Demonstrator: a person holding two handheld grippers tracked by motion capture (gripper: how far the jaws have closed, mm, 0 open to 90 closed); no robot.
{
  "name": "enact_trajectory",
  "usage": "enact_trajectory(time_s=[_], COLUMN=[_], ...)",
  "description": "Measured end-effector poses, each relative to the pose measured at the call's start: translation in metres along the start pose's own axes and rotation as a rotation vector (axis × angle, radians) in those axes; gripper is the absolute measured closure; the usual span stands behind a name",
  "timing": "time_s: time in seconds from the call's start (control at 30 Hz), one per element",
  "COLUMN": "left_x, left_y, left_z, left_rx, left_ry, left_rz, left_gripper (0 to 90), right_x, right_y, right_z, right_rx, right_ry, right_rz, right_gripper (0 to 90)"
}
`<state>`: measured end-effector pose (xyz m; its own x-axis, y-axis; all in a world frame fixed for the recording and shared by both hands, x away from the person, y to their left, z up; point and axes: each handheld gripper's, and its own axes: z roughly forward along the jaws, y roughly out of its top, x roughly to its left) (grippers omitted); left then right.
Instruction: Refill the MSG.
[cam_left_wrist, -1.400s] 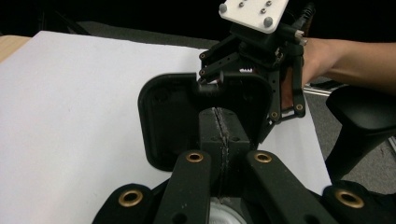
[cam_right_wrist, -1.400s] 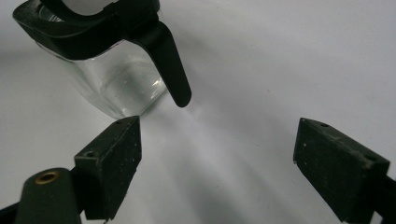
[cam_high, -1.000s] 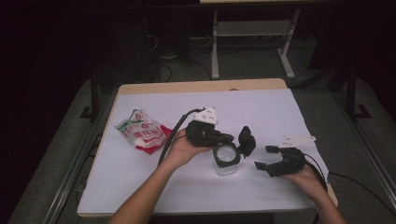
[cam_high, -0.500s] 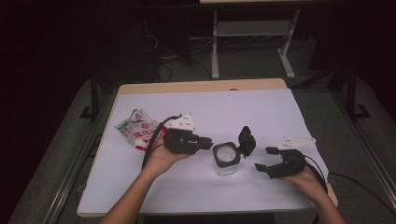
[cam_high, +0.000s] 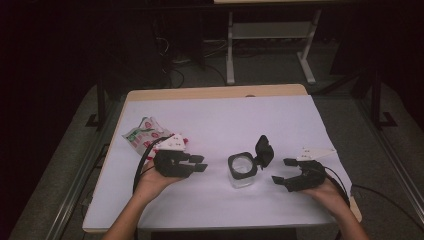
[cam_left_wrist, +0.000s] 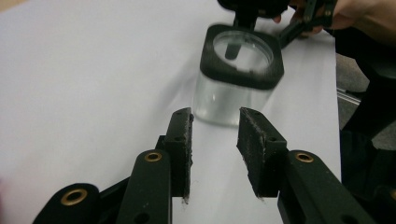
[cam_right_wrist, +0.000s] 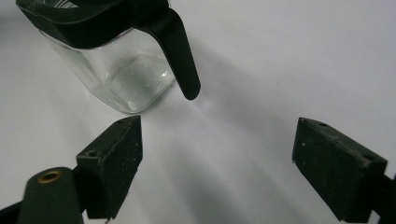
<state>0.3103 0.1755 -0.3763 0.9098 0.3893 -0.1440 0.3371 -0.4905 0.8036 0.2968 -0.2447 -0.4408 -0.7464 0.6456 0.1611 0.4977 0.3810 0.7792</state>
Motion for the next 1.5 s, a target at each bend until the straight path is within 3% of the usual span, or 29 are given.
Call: enact_trajectory(time_s=[0.37,0.87,1.1,1.5], left_x=[0.002,0.009,0.024,0.052], left_y=[-0.037,-0.084,-0.098,-0.106], left_z=[-0.028,-0.068,-0.096,-0.124], left_rx=[-0.013,-0.033,-0.07,-0.088], left_ry=[0.046,0.12,0.191,0.313], left_rz=[-0.051,-0.153,-0.195,-0.206], left_gripper=[64.6,64.8,64.8,64.0], right_x=[0.0,-0.001,-0.001,-0.001], right_y=[0.0,-0.001,0.0,0.0], right_z=[0.002,0.002,0.0,0.0], right_rx=[0.003,0.006,-0.002,-0.007], right_ry=[-0.001,-0.014,-0.017,-0.013], right_rz=[-0.001,-0.011,-0.01,-0.012], right_gripper=[15.5,15.5,15.6,15.6])
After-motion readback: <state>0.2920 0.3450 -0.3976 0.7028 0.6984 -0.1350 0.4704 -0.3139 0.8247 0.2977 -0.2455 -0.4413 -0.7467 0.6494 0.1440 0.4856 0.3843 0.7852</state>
